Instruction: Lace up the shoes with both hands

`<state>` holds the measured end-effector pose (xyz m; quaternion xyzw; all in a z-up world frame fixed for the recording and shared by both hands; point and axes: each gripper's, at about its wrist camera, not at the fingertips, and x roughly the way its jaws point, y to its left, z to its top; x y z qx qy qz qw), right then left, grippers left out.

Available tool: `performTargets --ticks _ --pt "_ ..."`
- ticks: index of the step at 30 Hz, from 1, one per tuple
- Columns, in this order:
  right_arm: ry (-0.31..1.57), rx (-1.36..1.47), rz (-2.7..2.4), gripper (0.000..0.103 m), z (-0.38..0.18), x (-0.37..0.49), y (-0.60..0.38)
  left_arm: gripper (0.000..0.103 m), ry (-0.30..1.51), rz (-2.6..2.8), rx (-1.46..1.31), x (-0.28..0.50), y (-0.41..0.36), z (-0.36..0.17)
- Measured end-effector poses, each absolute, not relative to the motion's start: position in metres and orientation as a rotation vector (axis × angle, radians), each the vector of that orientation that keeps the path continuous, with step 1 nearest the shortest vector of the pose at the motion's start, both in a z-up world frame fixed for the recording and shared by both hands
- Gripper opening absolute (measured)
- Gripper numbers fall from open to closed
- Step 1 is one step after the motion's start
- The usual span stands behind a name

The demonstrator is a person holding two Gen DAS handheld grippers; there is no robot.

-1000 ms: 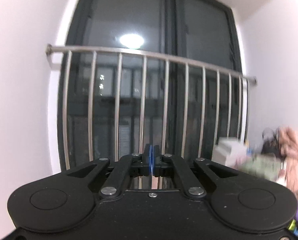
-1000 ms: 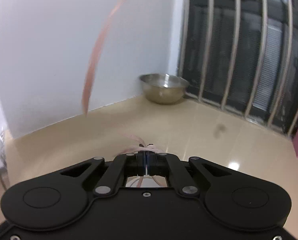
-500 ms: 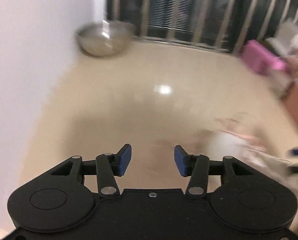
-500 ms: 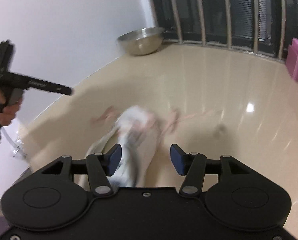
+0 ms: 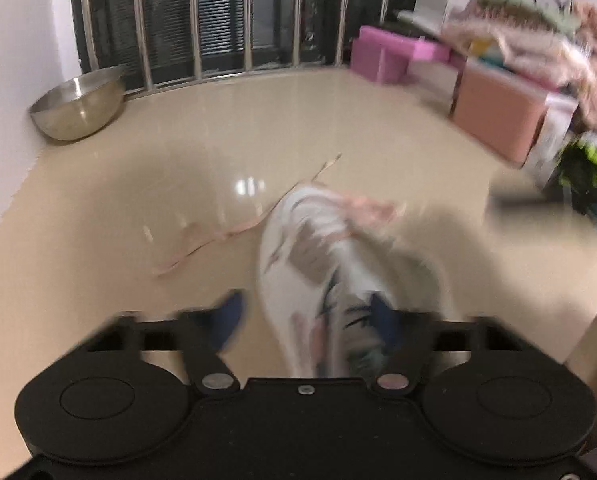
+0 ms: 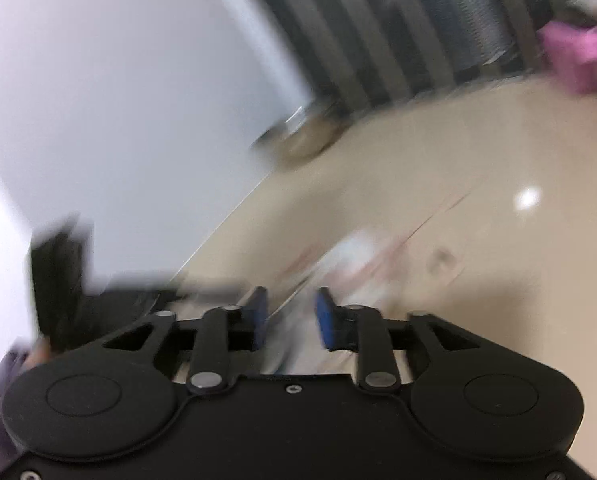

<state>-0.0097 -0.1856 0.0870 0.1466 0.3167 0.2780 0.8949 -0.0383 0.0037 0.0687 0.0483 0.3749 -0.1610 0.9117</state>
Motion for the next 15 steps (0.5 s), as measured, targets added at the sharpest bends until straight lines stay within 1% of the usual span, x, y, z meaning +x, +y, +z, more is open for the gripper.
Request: performTargets --ticks 1,2,8,9,11,13,14,15 --pt "0.645 0.322 0.570 0.042 0.089 -0.009 -0.190 0.026 0.775 -0.346 0.079 -0.038 0.006 0.067" --pt "0.664 0.288 0.482 0.042 0.088 0.012 -0.192 0.026 0.775 -0.354 0.065 -0.038 0.008 0.067" --pt "0.857 0.189 0.336 0.042 0.051 0.154 -0.146 0.026 0.752 -0.333 0.036 -0.037 0.005 0.068" --pt "0.888 0.172 0.311 0.040 0.044 0.178 -0.138 0.026 0.746 -0.326 0.034 -0.038 0.004 0.068" --pt "0.975 0.163 0.273 0.040 0.027 0.205 -0.119 0.025 0.737 -0.315 0.023 -0.039 0.004 0.068" --pt "0.970 0.101 0.241 0.040 0.018 0.214 -0.102 0.026 0.727 -0.309 0.008 -0.040 0.004 0.066" --pt "0.955 0.062 0.228 0.031 0.015 0.216 -0.094 0.026 0.721 -0.308 0.015 -0.040 0.004 0.066" --pt "0.938 0.006 0.227 0.000 0.014 0.214 -0.091 0.028 0.715 -0.307 0.024 -0.041 0.004 0.067"
